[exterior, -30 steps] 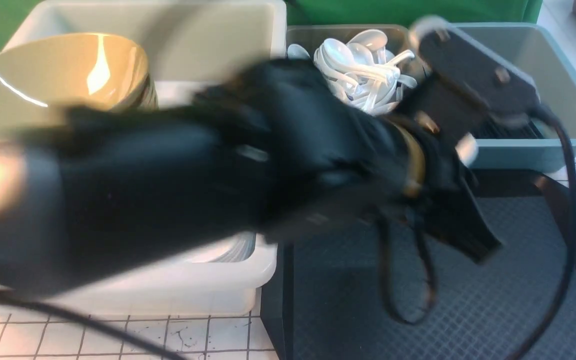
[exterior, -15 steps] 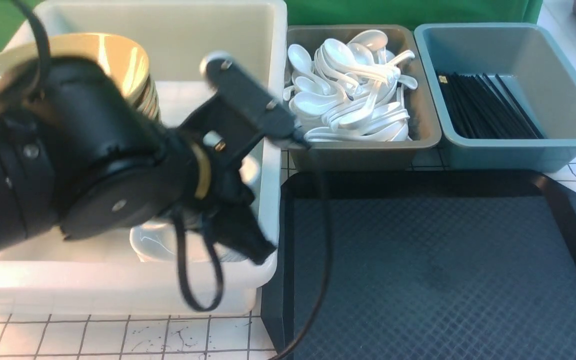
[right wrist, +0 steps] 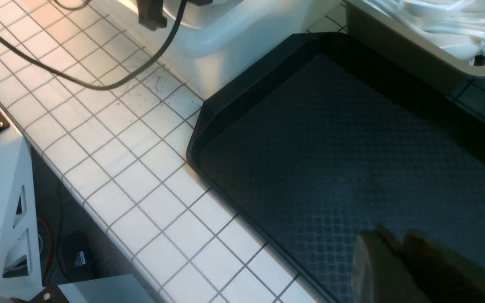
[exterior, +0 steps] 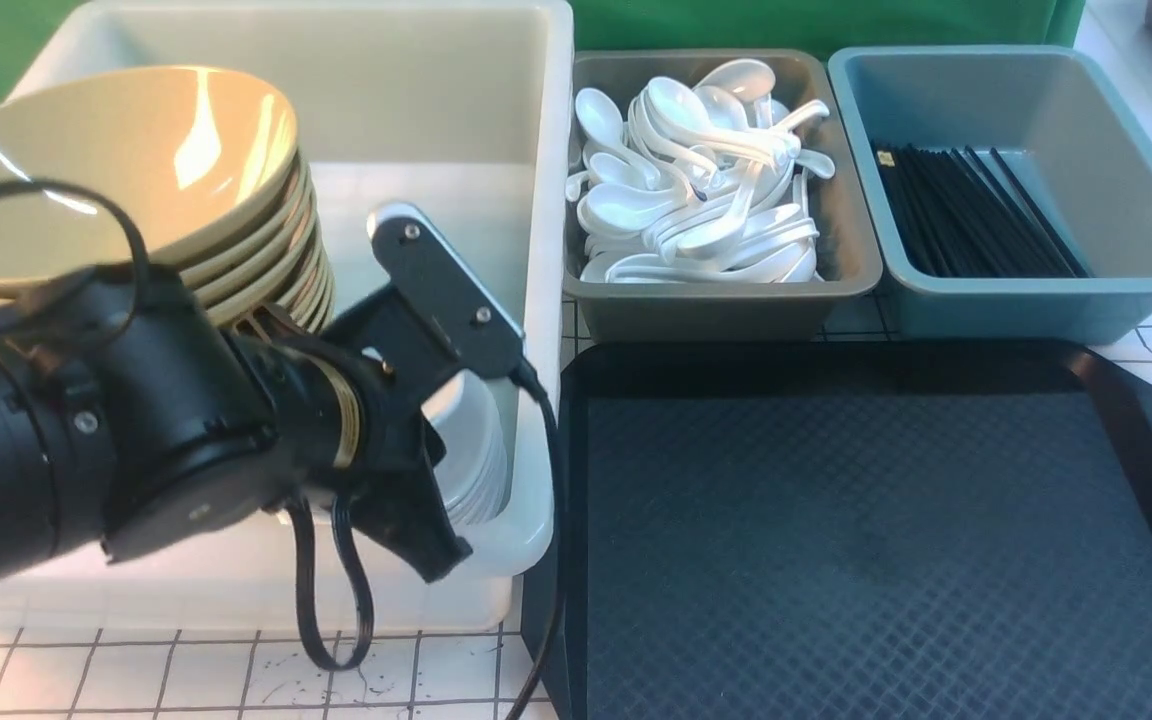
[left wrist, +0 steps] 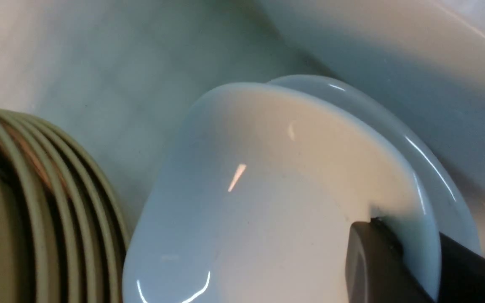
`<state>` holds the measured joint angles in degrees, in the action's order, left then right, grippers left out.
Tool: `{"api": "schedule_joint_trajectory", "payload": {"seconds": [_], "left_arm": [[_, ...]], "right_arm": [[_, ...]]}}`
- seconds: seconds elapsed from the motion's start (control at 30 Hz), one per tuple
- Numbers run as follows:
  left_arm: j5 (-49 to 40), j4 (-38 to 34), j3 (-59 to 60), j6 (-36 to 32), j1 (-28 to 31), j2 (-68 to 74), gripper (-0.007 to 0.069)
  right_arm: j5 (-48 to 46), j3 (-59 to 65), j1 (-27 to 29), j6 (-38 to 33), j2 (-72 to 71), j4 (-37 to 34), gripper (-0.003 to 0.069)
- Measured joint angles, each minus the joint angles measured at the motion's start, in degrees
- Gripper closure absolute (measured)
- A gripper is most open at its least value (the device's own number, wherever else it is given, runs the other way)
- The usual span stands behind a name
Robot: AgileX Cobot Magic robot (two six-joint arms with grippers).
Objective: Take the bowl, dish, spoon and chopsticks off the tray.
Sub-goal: Use the left arm to put the plate into the large storage box on the left
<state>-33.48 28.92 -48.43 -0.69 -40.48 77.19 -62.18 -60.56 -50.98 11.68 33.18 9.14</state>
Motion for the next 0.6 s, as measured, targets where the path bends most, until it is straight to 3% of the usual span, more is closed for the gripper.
{"api": "schedule_joint_trajectory", "payload": {"seconds": [0.2, 0.33, 0.47, 0.6], "left_arm": [[3.11, -0.54, 0.92, -0.23, 0.00, 0.00, 0.0586], [3.84, -0.46, 0.92, -0.27, 0.00, 0.00, 0.0468], [3.64, 0.21, 0.87, -0.27, 0.10, -1.17, 0.0274], [2.58, -1.07, 0.98, -0.27, -0.47, -3.86, 0.0136]], "right_arm": [[-0.11, 0.00, 0.00, -0.31, 0.00, -0.06, 0.0567], [-0.11, 0.00, 0.00, -0.67, 0.00, -0.17, 0.0566], [-0.18, 0.00, 0.00, -1.07, 0.00, -1.03, 0.0563], [-0.37, 0.00, 0.00, -1.07, 0.00, -1.17, 0.0561]]}}
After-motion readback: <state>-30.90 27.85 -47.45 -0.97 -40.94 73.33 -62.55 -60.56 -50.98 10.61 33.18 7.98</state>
